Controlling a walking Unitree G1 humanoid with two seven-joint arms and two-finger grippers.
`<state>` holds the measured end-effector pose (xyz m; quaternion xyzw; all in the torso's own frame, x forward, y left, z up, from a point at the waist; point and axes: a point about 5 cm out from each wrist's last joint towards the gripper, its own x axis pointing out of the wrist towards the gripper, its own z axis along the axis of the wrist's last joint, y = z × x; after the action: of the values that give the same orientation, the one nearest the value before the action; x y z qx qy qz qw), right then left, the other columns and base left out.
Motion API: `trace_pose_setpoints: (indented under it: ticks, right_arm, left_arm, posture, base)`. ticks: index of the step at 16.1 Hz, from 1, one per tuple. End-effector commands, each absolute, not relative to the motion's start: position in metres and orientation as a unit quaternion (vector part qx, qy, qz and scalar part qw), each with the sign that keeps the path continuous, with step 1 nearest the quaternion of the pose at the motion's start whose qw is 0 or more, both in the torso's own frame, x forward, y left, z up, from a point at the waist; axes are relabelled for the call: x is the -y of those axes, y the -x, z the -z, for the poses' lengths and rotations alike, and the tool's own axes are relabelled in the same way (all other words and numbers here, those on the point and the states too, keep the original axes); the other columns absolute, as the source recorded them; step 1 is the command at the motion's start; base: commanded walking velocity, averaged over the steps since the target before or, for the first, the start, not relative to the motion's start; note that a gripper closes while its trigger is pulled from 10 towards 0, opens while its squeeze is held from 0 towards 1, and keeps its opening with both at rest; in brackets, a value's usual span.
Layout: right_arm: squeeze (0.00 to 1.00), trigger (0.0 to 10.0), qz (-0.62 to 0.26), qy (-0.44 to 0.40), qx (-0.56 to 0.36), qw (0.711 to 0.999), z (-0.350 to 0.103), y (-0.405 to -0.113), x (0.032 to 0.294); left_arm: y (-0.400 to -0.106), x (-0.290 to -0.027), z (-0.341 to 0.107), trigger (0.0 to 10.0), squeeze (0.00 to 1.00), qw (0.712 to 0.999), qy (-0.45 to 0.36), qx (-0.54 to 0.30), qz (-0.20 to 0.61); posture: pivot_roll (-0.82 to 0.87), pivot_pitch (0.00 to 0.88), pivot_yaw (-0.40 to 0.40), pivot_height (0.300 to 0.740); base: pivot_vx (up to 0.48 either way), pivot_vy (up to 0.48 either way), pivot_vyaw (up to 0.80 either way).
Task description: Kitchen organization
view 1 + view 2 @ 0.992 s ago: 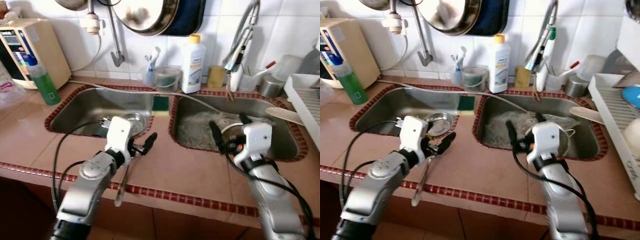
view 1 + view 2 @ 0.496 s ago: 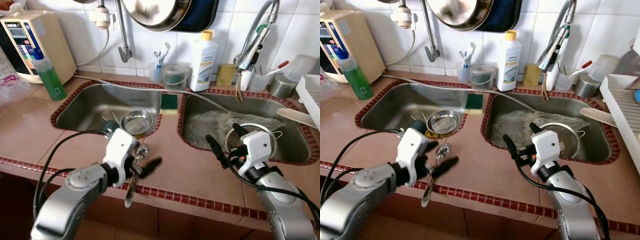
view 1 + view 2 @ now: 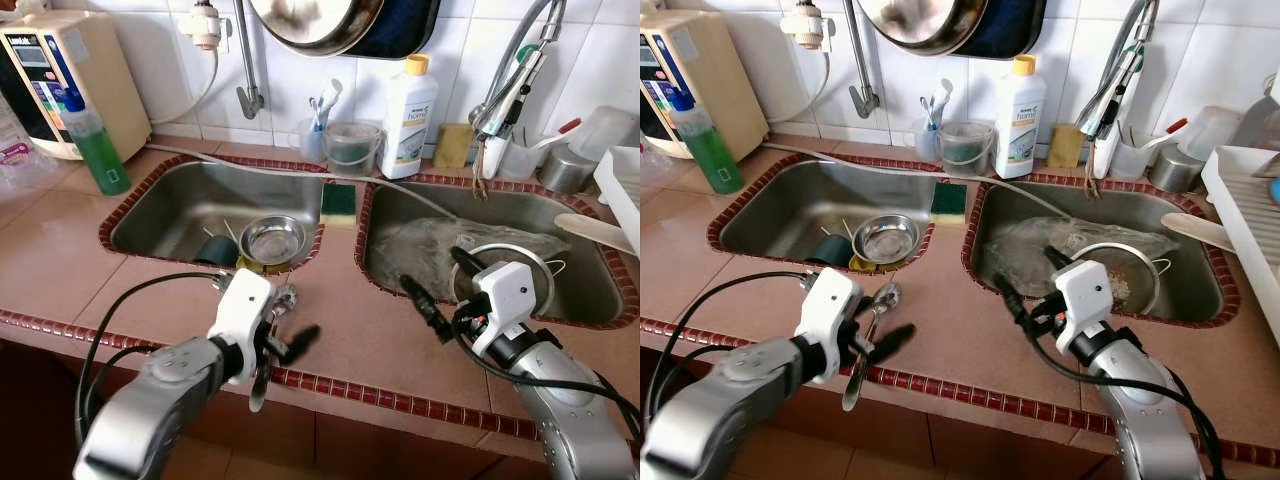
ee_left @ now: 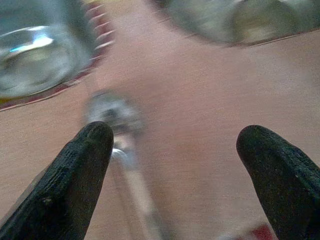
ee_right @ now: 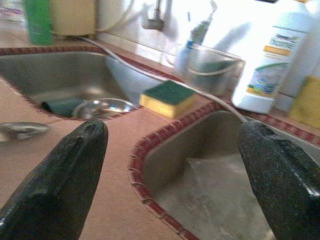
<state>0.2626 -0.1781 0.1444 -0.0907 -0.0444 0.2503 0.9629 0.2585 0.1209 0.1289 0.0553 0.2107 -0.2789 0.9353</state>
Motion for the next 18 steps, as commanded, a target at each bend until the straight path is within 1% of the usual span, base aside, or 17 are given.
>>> trace_pose_setpoints:
  ticks: [1, 4, 15, 18]
  right_arm:
    - [0.0, 10.0, -0.262, 0.089, 0.039, 0.96, -0.144, -0.259, 0.176]
    - [0.0, 10.0, -0.271, 0.087, 0.034, 0.958, -0.143, -0.256, 0.173]
    - [0.0, 10.0, -0.28, 0.09, 0.03, 0.955, -0.146, -0.255, 0.172]
    - [0.0, 10.0, -0.321, 0.082, 0.017, 0.944, -0.145, -0.244, 0.165]
  left_arm:
    - [-0.263, -0.127, -0.125, 10.0, 0.0, 0.939, -0.065, -0.227, 0.25]
    - [-0.265, -0.126, -0.126, 10.0, 0.0, 0.943, -0.061, -0.232, 0.231]
    - [-0.263, -0.119, -0.108, 10.0, 0.0, 0.938, -0.043, -0.279, 0.202]
    - [-0.269, -0.124, -0.097, 10.0, 0.0, 0.941, -0.026, -0.303, 0.149]
  posture:
    - [-0.2, 0.058, 0.034, 0.74]
    - [-0.2, 0.056, 0.036, 0.74]
    - [-0.21, 0.062, 0.028, 0.74]
    - [-0.22, 0.072, 0.026, 0.74]
  base:
    - [0.0, 0.0, 0.0]
    - [0.0, 0.0, 0.0]
    - [0.0, 0.0, 0.0]
    - [0.0, 0.0, 0.0]
